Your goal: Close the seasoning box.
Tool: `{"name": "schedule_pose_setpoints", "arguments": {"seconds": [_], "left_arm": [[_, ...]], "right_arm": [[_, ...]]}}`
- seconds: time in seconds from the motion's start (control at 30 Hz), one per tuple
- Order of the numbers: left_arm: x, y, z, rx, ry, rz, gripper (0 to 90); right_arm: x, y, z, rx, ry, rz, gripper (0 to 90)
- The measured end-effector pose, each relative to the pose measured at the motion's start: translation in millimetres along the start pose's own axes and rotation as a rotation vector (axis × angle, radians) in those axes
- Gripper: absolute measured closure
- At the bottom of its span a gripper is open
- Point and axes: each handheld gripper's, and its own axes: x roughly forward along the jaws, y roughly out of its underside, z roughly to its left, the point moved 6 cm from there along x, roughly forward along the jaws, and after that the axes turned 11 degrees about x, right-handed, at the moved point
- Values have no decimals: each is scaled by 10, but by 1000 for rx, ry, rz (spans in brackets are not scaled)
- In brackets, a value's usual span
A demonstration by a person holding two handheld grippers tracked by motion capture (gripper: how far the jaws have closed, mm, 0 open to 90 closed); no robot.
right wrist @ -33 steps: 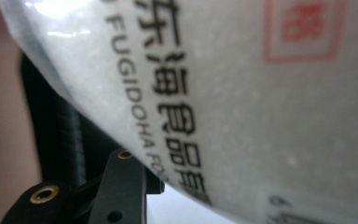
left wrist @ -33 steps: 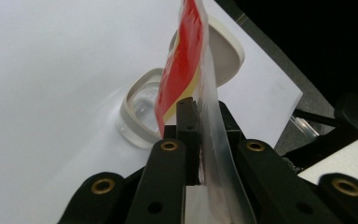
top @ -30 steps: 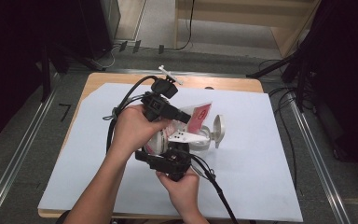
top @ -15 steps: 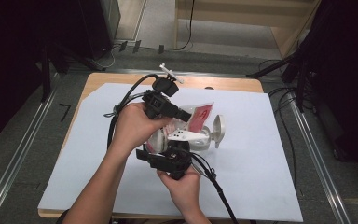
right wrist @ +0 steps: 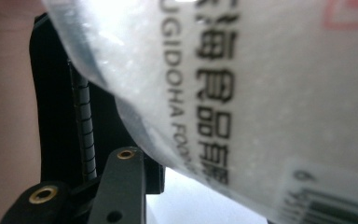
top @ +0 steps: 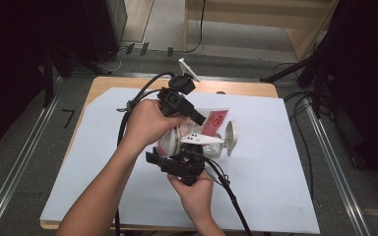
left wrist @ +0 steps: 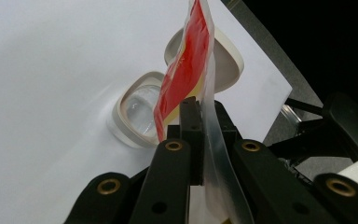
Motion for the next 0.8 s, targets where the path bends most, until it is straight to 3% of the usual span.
{"name": "schedule_pose_setpoints", "arguments": {"seconds": [0.1,0.2,0.47,0.6,0.8], "left_arm": [[13,-21,2,-5,0,11,881],[18,-44,-1,-12,-7,22,880],[4,-72,-4,14,-7,81,884],[16,-94,-21,36,-27,86,886],[31,-121,-42,56,-38,72,874]], "right_arm": [[-2,-12,-3,1,3,1,575],[-6,-26,-18,-4,14,-2,624],[10,-38,-17,-46,24,-15,638],[12,-40,-21,-60,26,-13,628],[-8,-65,-10,-25,12,-23,644]]}}
